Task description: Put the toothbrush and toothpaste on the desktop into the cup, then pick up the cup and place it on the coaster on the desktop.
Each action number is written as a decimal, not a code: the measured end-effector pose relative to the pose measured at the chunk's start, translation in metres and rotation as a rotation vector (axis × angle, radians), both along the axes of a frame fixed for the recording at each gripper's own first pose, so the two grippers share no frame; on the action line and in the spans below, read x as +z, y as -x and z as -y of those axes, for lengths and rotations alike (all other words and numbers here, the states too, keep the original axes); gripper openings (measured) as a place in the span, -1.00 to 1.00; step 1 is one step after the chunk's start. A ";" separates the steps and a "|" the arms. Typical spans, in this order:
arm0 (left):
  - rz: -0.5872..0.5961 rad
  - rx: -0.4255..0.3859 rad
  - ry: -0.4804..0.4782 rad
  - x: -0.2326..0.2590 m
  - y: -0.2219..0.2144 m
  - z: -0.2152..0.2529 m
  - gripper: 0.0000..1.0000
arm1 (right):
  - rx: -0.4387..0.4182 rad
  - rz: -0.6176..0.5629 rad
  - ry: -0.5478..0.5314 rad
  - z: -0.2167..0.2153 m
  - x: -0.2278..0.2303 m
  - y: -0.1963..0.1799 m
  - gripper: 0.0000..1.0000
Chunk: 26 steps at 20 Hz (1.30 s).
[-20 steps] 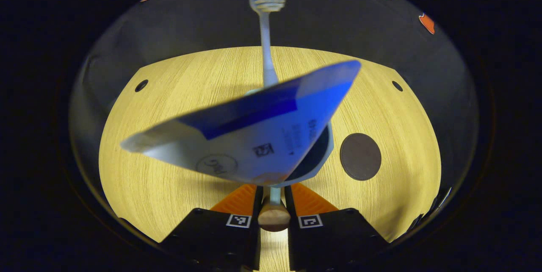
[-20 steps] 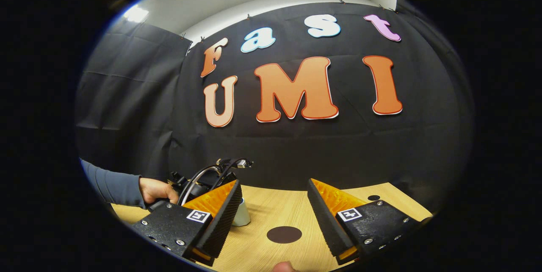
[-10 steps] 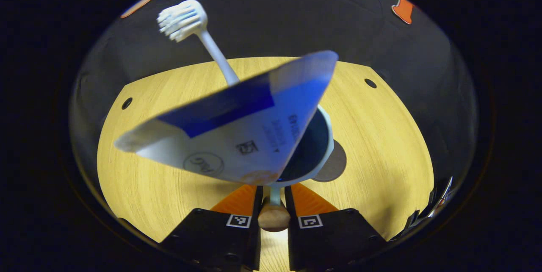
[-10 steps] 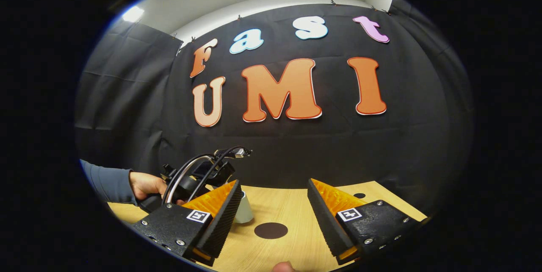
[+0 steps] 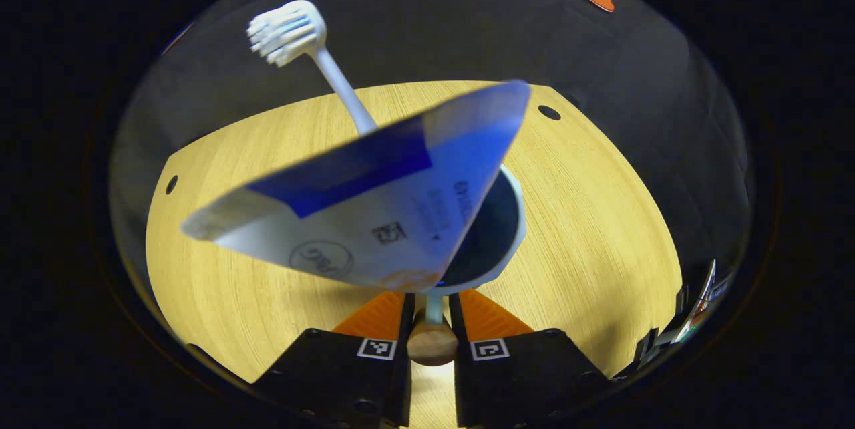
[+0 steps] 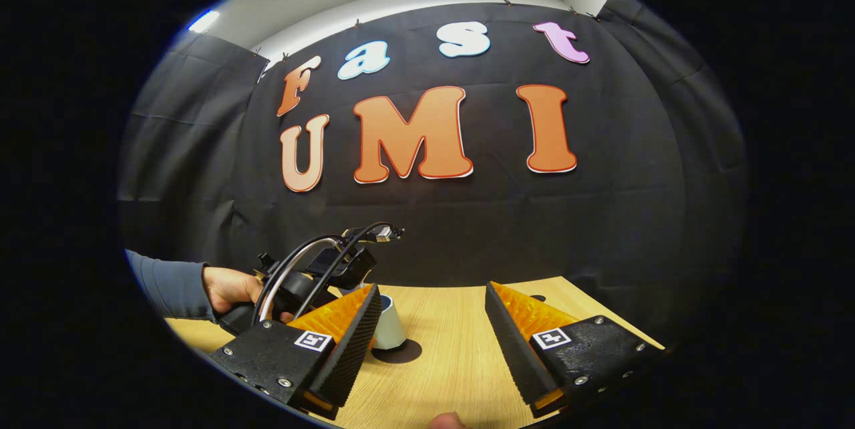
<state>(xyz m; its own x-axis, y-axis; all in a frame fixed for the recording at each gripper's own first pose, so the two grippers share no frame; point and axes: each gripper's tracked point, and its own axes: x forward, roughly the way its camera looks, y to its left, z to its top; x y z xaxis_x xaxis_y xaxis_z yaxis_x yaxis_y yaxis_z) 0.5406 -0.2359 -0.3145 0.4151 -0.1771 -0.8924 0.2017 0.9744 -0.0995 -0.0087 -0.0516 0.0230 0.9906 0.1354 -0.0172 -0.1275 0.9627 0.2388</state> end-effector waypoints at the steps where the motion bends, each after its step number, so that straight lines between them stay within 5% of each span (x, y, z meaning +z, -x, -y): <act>1: -0.006 -0.005 -0.003 -0.022 -0.014 0.006 -0.49 | -0.006 -0.004 -0.003 0.003 -0.002 0.000 0.87; 7: -0.030 -0.025 -0.021 -0.088 -0.013 0.011 -0.49 | -0.021 -0.037 -0.027 0.008 -0.013 -0.004 0.87; 12: -0.008 -0.038 -0.010 -0.136 -0.015 0.062 -0.38 | -0.021 -0.071 -0.031 0.008 -0.029 -0.009 0.87; 13: 0.008 -0.046 0.006 -0.140 -0.017 0.073 0.07 | -0.019 -0.075 -0.030 0.007 -0.030 -0.008 0.87; 15: 0.044 -0.061 0.022 -0.145 -0.020 0.090 0.60 | -0.015 -0.074 -0.029 0.005 -0.027 -0.007 0.87; 19: 0.181 -0.046 -0.023 -0.142 -0.018 0.097 1.00 | -0.005 -0.057 -0.012 -0.007 -0.020 -0.006 0.87; 26: 0.424 -0.007 -0.035 -0.104 -0.031 0.093 1.00 | 0.005 -0.027 0.019 -0.045 -0.005 -0.019 0.87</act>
<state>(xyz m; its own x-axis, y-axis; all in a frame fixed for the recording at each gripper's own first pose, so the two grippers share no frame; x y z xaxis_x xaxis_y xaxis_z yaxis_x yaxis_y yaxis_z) 0.5713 -0.3291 -0.4186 0.7456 -0.1536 -0.6485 0.2241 0.9742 0.0269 0.0101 -0.0070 0.0180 0.9891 0.1396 -0.0461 -0.1260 0.9664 0.2239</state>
